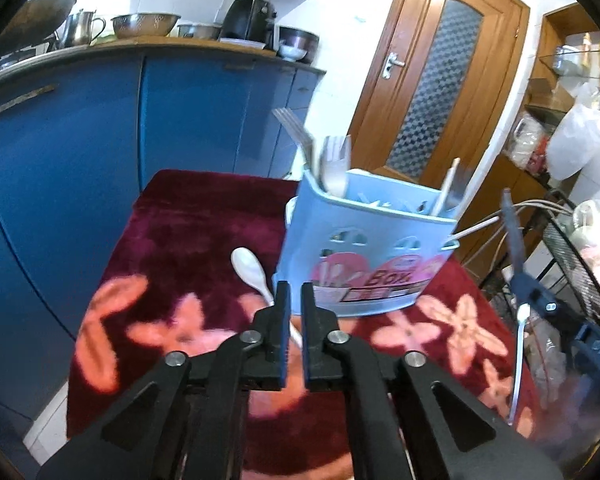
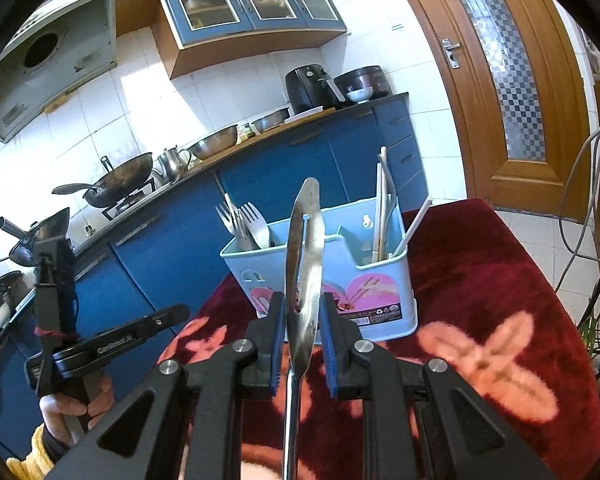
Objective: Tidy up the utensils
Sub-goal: 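Lift the spoon with the left tool while the right tool lifts the knife toward the box, then carry the spoon with the left tool while the right tool carries the knife above the box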
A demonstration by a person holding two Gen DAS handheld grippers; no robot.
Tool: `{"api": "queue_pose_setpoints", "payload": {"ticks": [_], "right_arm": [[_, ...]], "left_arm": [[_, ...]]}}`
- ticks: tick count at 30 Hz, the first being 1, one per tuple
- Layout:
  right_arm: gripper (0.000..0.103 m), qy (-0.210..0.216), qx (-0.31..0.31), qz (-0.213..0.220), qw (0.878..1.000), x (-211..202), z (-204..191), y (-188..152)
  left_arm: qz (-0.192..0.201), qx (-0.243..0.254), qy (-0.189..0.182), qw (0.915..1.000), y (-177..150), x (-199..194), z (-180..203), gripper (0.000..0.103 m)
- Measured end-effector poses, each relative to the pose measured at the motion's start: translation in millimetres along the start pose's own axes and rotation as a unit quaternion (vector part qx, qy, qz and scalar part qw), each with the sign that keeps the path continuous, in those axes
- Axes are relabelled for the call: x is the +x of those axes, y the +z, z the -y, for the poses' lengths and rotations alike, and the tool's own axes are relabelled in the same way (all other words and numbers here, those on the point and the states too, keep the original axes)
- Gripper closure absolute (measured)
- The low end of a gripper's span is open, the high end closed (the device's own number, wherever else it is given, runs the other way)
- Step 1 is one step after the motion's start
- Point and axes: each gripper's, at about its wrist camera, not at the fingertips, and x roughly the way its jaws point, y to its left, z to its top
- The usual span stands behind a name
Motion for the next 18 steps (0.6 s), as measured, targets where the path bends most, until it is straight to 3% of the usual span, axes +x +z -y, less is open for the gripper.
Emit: {"api": "queue_pose_setpoints", "payload": {"ticks": [3, 18], "right_arm": [[0.084, -0.002, 0.004, 0.004, 1.000, 0.0, 2.6, 2.2], [0.084, -0.028, -0.013, 0.070, 0.997, 4.3, 10.5, 58.2]], "left_arm": [[-0.013, -0.003, -0.001, 0.9999, 2.0, 11.2, -6.7, 0.082], [-0.090, -0.035, 0.016, 0.9952, 26.2, 103.5, -35.9, 0.081]]}}
